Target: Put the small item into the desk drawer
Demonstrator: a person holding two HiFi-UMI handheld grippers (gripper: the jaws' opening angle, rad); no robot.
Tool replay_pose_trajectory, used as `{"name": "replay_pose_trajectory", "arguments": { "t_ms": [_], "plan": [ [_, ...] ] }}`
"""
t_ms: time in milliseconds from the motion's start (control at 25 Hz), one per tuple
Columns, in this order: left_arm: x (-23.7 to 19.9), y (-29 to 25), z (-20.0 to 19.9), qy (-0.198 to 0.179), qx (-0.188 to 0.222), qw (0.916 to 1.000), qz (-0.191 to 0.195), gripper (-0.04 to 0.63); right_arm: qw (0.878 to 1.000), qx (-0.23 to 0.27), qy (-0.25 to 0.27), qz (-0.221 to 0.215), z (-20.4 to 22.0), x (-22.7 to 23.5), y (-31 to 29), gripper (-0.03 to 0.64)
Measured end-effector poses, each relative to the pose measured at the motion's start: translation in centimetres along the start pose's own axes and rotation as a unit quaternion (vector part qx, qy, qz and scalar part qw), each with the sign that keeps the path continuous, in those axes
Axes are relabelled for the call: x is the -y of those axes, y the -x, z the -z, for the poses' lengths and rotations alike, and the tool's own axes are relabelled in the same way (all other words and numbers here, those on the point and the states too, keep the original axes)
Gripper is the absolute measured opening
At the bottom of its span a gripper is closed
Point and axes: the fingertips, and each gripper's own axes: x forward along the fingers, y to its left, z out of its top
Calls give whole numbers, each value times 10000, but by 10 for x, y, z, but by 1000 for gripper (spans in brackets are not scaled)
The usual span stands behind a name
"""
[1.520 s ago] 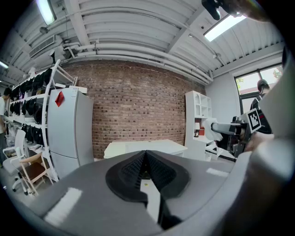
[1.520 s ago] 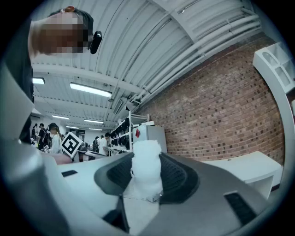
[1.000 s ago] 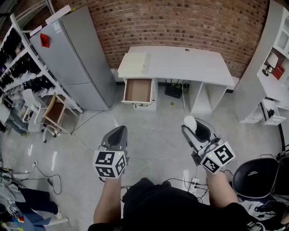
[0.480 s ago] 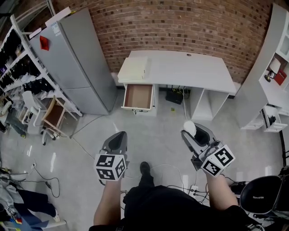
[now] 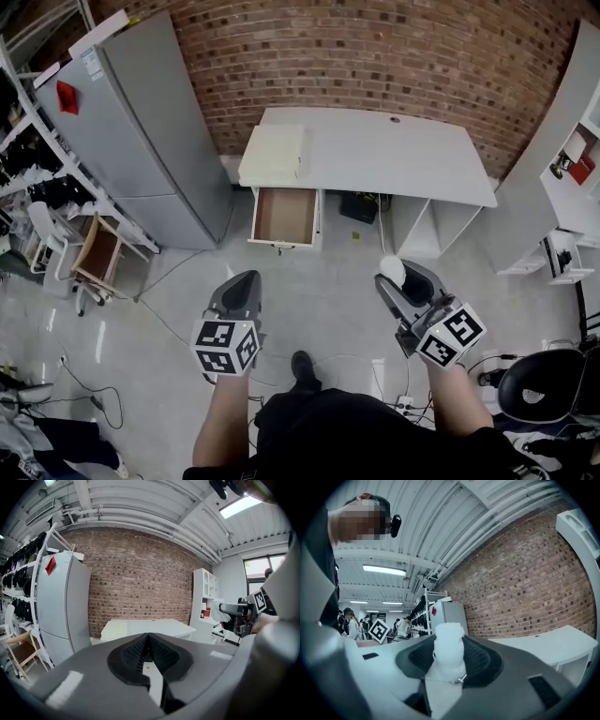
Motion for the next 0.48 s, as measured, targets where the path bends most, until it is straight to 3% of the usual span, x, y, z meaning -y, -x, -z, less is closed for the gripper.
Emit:
{"name": "replay_pose_trajectory", "arguments": {
  "t_ms": [320,480],
  "plan": [
    [-71,-47,-1,239,-145,9995,114,12,9996,-279,-59,-37,10,15,-93,169],
    [-105,-60,-8,250,-20,9996,131,12,9992,-381,-65,-31,15,19,-132,169]
  ]
}}
